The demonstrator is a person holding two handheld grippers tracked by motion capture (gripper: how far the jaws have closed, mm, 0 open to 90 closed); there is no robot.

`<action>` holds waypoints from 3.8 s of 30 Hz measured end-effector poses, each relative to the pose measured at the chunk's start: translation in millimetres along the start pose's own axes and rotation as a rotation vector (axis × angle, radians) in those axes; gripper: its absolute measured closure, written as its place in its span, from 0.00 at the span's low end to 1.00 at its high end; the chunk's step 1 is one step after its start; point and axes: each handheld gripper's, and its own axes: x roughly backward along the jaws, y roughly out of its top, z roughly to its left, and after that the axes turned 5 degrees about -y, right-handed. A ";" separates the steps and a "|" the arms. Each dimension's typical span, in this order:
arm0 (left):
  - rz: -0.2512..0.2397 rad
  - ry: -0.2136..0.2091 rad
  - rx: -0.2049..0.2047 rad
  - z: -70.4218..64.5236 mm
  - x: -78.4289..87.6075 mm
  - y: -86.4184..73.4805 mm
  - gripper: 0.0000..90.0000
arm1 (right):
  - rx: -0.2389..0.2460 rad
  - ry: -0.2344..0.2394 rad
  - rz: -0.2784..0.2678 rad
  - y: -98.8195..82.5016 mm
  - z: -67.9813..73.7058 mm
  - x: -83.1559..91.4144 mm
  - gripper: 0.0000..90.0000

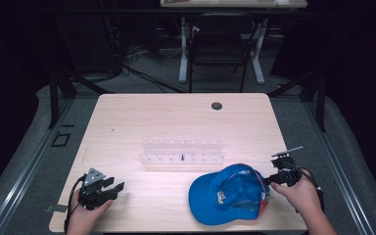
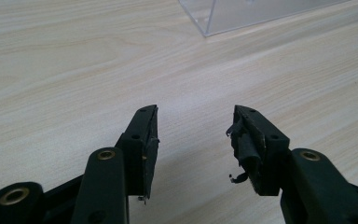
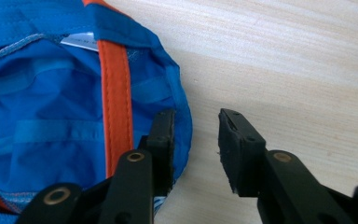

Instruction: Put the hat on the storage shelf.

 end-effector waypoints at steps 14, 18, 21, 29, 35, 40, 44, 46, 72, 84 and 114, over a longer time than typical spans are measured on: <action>0.002 -0.003 0.004 0.0 -0.3 0.1 0.57 | -0.022 0.051 0.111 8.9 -3.3 -11.2 0.71; 0.002 -0.003 0.004 -0.1 -0.5 0.2 0.57 | -0.015 0.041 0.133 10.5 -1.7 -16.5 0.72; 0.003 -0.003 0.003 0.0 -0.4 0.2 0.57 | -0.023 0.048 0.137 11.1 -1.1 -19.5 0.72; 0.004 -0.003 0.007 0.1 -0.7 0.2 0.57 | -0.011 0.043 0.171 12.3 1.8 -24.5 0.76; 0.005 -0.003 0.004 0.2 -0.7 0.2 0.57 | -0.016 0.051 0.154 12.3 2.7 -26.4 0.84; 0.005 -0.002 0.005 0.4 -0.4 0.3 0.57 | -0.029 0.064 0.163 13.0 2.7 -26.8 0.96; 0.005 -0.003 0.008 0.5 -0.4 0.2 0.57 | -0.041 0.085 0.153 13.3 0.1 -22.0 0.99; 0.005 -0.003 0.008 0.5 -0.5 0.2 0.57 | -0.049 0.092 0.148 13.2 -0.7 -20.3 0.99; 0.007 -0.001 0.004 -0.6 -0.8 -0.4 0.57 | -0.027 0.146 0.130 20.9 7.4 50.2 1.00; 0.008 -0.003 0.004 -0.6 -1.3 -0.6 0.57 | -0.019 0.154 0.137 33.7 16.0 80.6 1.00; 0.013 -0.007 0.005 -0.4 -1.7 -0.8 0.57 | -0.131 0.435 0.185 53.6 18.9 120.3 1.00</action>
